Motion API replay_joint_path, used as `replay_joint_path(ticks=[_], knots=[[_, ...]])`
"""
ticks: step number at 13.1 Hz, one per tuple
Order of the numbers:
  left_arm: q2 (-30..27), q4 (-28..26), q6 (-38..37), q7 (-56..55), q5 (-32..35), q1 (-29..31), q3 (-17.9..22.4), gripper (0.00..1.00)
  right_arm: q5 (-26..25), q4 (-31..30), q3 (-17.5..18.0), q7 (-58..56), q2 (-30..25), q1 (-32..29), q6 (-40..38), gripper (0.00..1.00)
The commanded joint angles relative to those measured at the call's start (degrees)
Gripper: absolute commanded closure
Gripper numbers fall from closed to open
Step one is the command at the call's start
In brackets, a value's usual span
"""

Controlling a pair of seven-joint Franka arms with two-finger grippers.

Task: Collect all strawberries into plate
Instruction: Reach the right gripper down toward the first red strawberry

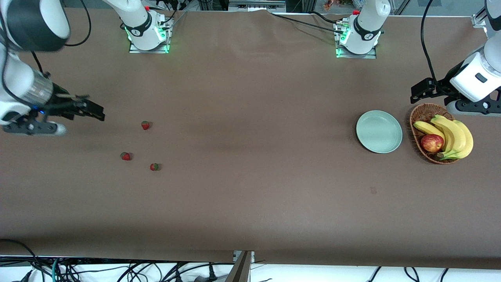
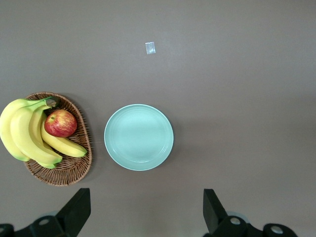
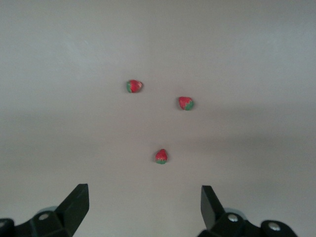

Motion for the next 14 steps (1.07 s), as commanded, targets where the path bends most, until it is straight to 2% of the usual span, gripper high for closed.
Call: replay_joint_path(ticks=[1, 4, 7, 10, 14], knots=[[0.0, -0.2, 0.0, 0.3, -0.9, -0.1, 0.3, 0.00, 0.1, 0.8, 0.2, -1.6, 4.1, 0.8, 2.7, 0.00], [0.0, -0.1, 0.0, 0.4, -0.8, -0.1, 0.2, 0.00, 0.9, 0.6, 0.3, -1.3, 10.9, 3.7, 8.4, 0.00], [0.0, 0.0, 0.0, 0.4, -0.7, -0.2, 0.1, 0.00, 5.8, 0.3, 0.3, -1.7, 16.8, 3.8, 14.8, 0.01], [0.0, 0.1, 0.0, 0.5, -0.7, -0.3, 0.2, 0.00, 5.7, 0.3, 0.3, -2.4, 21.8, 3.8, 20.2, 0.02], [0.0, 0.1, 0.0, 0.5, -0.7, -0.3, 0.2, 0.00, 5.8, 0.3, 0.3, -5.6, 26.1, 3.7, 26.0, 0.13]])
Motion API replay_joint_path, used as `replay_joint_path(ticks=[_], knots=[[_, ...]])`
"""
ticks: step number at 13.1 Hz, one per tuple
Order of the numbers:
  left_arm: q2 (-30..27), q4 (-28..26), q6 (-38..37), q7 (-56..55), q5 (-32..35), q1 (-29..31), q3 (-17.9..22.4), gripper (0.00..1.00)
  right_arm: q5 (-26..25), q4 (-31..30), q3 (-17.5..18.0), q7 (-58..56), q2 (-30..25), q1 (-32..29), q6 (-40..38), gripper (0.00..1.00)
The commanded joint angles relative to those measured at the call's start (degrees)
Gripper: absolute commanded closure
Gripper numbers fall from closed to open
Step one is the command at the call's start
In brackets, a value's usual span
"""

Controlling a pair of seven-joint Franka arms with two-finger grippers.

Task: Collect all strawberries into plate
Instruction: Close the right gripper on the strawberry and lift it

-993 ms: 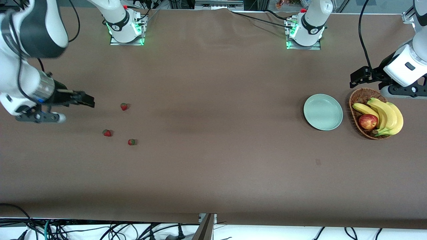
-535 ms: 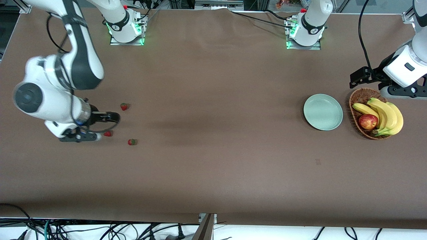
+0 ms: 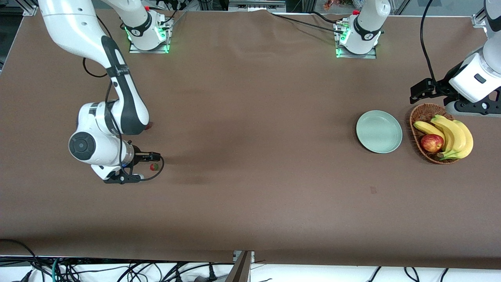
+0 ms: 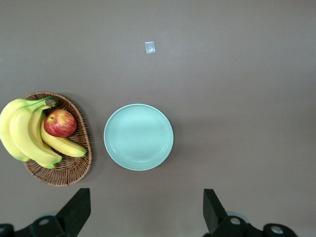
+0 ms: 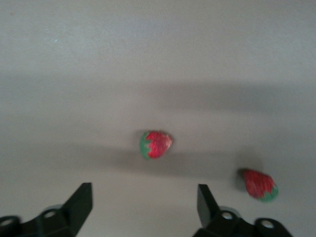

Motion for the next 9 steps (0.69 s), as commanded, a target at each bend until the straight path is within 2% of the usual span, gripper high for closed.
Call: replay_joint_path(ticks=[1, 4, 7, 9], knots=[[-0.2, 0.1, 0.0, 0.5, -0.7, -0.2, 0.2, 0.00, 1.0, 0.7, 0.0, -2.0, 2.3, -0.2, 3.0, 0.18], [-0.2, 0.1, 0.0, 0.5, -0.7, -0.2, 0.1, 0.00, 1.2, 0.7, 0.0, -2.1, 4.3, -0.3, 5.2, 0.34], [-0.2, 0.1, 0.0, 0.5, -0.7, -0.2, 0.1, 0.00, 1.3, 0.8, 0.0, -2.0, 5.8, -0.3, 7.7, 0.37], [-0.3, 0.2, 0.0, 0.4, -0.7, -0.3, 0.1, 0.00, 1.4, 0.8, 0.0, -2.0, 6.0, -0.3, 7.9, 0.44]])
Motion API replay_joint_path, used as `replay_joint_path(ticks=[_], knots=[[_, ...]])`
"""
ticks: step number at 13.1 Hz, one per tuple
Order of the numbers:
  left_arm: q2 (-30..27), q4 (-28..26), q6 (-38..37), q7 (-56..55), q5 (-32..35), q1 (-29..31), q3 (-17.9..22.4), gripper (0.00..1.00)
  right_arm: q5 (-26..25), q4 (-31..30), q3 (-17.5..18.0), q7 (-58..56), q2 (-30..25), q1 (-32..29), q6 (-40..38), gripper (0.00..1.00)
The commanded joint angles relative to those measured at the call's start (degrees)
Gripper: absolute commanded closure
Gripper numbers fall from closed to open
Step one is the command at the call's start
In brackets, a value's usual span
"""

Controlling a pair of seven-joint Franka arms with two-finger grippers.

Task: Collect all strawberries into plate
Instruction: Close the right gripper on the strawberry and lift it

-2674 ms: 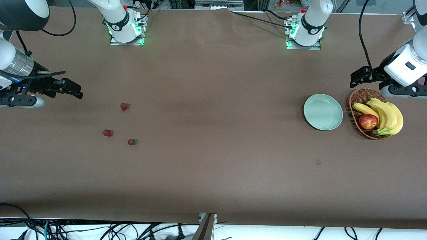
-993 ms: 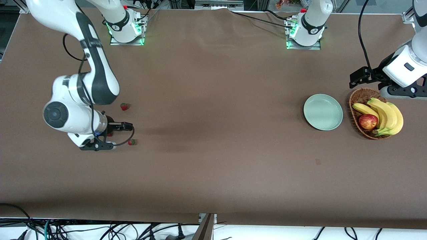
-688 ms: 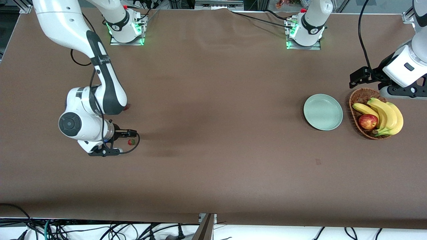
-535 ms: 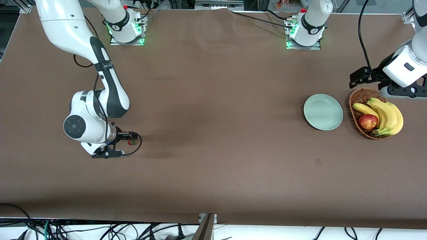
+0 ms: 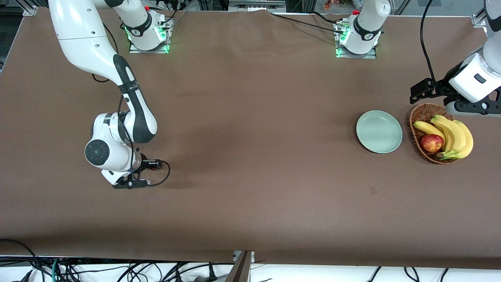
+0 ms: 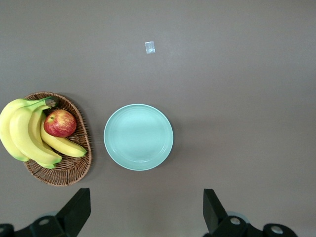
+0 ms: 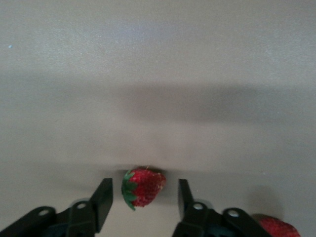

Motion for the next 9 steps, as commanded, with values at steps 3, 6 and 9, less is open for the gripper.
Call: replay_joint_path(ticks=[3, 6, 9], knots=[[-0.2, 0.2, 0.0, 0.4, -0.8, -0.3, 0.2, 0.00, 1.9, 0.7, 0.0, -1.3, 0.6, -0.2, 0.3, 0.65], [-0.2, 0.2, 0.0, 0.4, -0.8, -0.3, 0.2, 0.00, 1.9, 1.2, 0.0, -1.3, 0.0, -0.1, -0.4, 0.87], [-0.3, 0.2, 0.0, 0.4, -0.8, -0.4, 0.2, 0.00, 5.6, 4.7, 2.0, 1.3, -0.4, 0.1, -5.5, 0.88]])
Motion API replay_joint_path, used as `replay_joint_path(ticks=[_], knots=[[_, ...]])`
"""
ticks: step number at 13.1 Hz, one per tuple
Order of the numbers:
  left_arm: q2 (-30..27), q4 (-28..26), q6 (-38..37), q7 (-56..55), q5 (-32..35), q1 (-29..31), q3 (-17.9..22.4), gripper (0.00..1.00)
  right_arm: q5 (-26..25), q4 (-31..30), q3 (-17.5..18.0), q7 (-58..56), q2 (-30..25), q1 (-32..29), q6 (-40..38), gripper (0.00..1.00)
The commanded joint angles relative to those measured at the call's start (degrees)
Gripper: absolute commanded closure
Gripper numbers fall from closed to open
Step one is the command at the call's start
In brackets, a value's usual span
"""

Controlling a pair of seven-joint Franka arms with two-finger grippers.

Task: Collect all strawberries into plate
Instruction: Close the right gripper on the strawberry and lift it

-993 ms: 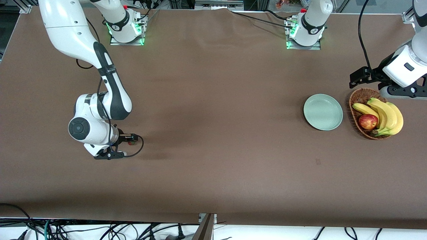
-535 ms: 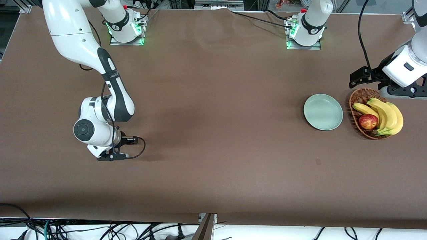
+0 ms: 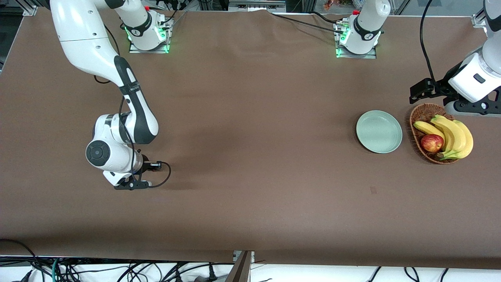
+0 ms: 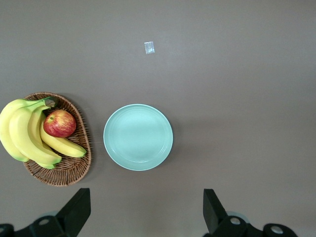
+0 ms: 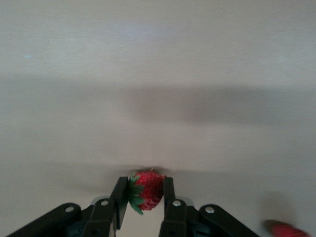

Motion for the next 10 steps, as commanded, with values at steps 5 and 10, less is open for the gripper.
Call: replay_joint_path(ticks=[5, 10], knots=[[-0.2, 0.2, -0.1, 0.4, -0.8, -0.4, 0.2, 0.00, 4.5, 11.6, 6.7, 17.7, -0.5, 1.9, -11.8, 0.88], [-0.2, 0.1, -0.1, 0.4, -0.8, -0.4, 0.2, 0.00, 4.5, 14.1, 12.1, 37.2, 0.3, 9.4, -7.8, 0.88]])
